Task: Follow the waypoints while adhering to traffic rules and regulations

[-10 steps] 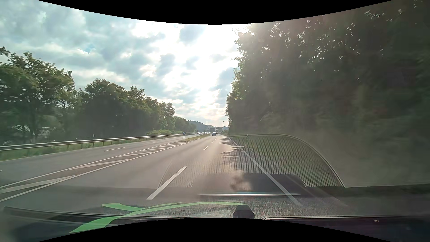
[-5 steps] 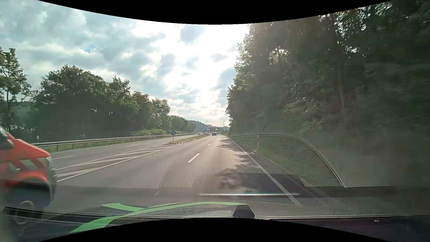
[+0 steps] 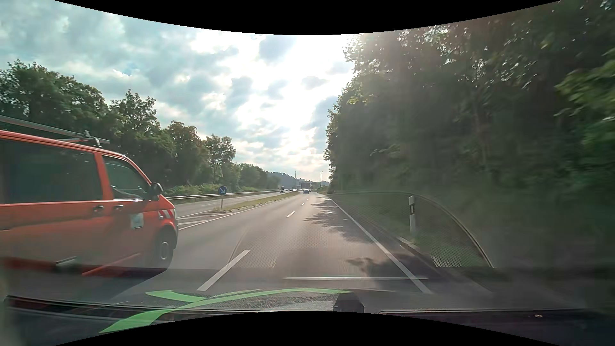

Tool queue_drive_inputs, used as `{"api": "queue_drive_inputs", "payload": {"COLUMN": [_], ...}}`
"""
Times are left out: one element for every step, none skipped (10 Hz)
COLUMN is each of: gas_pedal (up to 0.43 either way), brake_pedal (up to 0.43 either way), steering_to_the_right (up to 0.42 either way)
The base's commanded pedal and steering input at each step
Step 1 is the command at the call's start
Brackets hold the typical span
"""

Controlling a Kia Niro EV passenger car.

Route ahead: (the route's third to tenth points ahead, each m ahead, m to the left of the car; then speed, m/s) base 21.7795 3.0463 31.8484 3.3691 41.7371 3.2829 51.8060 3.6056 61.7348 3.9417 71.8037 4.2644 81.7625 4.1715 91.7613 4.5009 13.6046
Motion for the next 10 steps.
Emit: {"api": "queue_drive_inputs", "payload": {"gas_pedal": [0.118,0.130,0.138,0.169,0.189,0.189,0.189,0.189,0.189,0.177], "brake_pedal": [0.000,0.000,0.000,0.000,0.000,0.000,0.000,0.000,0.000,0.000], "steering_to_the_right": [-0.003,-0.003,-0.003,-0.003,-0.003,-0.003,-0.003,-0.003,-0.003,-0.003]}}
